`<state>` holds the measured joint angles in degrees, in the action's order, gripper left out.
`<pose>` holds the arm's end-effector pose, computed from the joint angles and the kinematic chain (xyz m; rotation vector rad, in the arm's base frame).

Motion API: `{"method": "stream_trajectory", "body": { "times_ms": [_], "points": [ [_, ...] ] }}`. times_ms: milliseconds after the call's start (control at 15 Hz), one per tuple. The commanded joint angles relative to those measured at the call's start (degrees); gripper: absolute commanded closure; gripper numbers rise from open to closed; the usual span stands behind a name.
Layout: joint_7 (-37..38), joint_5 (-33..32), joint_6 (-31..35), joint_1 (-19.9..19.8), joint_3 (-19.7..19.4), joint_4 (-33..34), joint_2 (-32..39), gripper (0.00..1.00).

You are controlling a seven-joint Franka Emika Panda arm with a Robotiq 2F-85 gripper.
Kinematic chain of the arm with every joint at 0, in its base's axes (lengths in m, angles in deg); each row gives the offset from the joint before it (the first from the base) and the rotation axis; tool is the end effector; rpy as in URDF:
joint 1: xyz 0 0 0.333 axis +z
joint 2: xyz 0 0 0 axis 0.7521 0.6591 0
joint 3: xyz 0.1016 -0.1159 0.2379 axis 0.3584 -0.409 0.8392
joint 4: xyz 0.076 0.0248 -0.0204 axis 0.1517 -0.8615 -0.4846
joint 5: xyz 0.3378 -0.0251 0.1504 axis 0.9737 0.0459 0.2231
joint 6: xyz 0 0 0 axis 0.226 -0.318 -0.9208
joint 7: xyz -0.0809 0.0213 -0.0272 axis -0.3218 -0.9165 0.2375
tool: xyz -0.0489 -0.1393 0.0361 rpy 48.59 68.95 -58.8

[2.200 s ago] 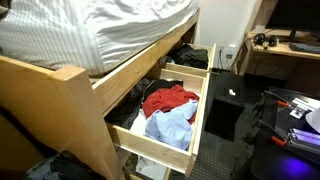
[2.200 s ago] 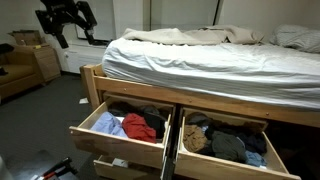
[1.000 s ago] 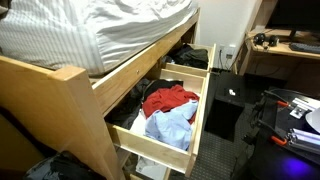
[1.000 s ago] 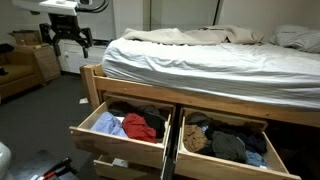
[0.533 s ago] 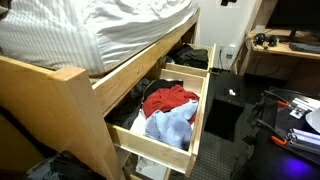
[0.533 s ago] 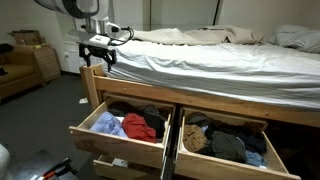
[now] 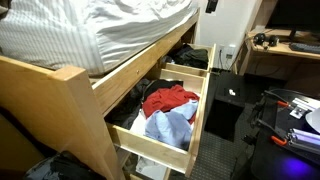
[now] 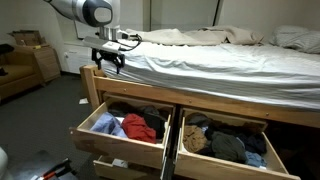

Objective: Remove the red shirt from the upper drawer on the left and put it in the upper drawer on the right, close the left upper drawer

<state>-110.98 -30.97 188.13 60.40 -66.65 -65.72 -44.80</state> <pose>0.4771 0.0840 0.4182 -2.8907 -0.7039 -0.1112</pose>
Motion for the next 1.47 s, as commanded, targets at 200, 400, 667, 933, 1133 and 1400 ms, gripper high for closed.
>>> {"method": "stream_trajectory", "body": {
  "times_ms": [200, 400, 667, 933, 1133, 1400],
  "points": [
    [5.6, 0.9, 7.8, -2.1, 4.2, 0.6, 11.8, 0.0],
    [9.2, 0.0, 9.1, -2.7, 5.6, 1.6, 16.9, 0.0],
    [8.4, 0.5, 7.6, -3.6, 7.0, 1.1, 18.2, 0.0],
    [10.0, 0.1, 8.4, -3.9, 7.3, 1.9, 20.2, 0.0],
    [20.3, -6.8, 18.4, -3.0, 6.6, 2.0, 27.0, 0.0],
    [31.1, -13.5, 26.8, -1.8, 5.0, 3.4, 34.9, 0.0]
  ]
}}
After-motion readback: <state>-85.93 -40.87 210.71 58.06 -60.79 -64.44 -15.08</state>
